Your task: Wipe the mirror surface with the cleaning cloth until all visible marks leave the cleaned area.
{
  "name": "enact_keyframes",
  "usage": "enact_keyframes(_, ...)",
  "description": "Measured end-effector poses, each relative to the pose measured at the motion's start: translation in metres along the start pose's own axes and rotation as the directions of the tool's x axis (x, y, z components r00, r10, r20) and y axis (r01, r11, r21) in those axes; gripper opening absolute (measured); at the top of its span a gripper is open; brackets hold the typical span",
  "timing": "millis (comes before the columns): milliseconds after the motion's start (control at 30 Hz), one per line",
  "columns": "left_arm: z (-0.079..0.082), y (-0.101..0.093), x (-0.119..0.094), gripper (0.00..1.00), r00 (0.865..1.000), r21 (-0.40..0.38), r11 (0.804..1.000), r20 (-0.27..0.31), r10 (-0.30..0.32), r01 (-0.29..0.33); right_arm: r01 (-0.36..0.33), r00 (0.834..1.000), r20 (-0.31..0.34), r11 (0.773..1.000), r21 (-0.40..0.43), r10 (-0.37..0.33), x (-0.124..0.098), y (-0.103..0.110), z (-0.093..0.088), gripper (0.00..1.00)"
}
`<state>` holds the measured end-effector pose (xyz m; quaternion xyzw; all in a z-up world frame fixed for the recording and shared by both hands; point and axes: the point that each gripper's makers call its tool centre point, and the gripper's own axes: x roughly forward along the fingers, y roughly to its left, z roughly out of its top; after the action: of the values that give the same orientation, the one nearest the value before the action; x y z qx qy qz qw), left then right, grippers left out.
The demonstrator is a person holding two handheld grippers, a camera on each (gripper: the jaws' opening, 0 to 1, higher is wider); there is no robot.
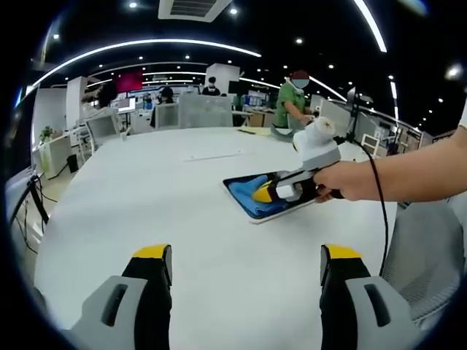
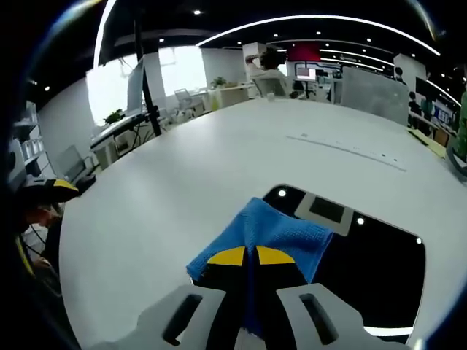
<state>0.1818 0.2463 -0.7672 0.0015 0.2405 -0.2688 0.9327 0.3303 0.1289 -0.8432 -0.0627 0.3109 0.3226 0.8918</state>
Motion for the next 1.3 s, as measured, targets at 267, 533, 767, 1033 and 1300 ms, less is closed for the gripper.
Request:
enact_keyframes(267,0.0017,-0.0031,0.0004,0.84,1.0,0.007,1.0,0.003,-0.005,0.005,-0.002,1.0,0.002,1.0,0.002,0.002,-0.0042,0.004,-0.0035,0.0)
enact_keyframes(533,0.0008,-0.0058,0.0018,0.84,1.0,0.007,1.0,0.003,-0.014,0.014,0.008,1.0,0.015,1.0,-0.002,-0.008,-0.0062,0.0051,-0.0052,0.0)
enact_keyframes(767,0.0022,-0.0072,0.004,0.84,1.0,0.009,1.0,0.004,-0.022,0.022,0.011,1.0,0.02,1.0,0.004,-0.011,-0.0065,0.0056,-0.0045,0.0)
enact_keyframes(1033,0.0064,-0.0073,0.0069,0.84,1.0,0.018,0.999,0.008,-0.027,0.027,0.01,1.0,0.019,1.0,0.002,-0.01,-0.0063,0.0057,-0.0046,0.0)
enact_keyframes(1300,0.0064,-0.0067,0.0079,0.84,1.0,0.015,0.999,0.009,-0.028,0.028,0.009,1.0,0.019,1.0,0.007,-0.009,-0.0064,0.0053,-0.0051,0.0)
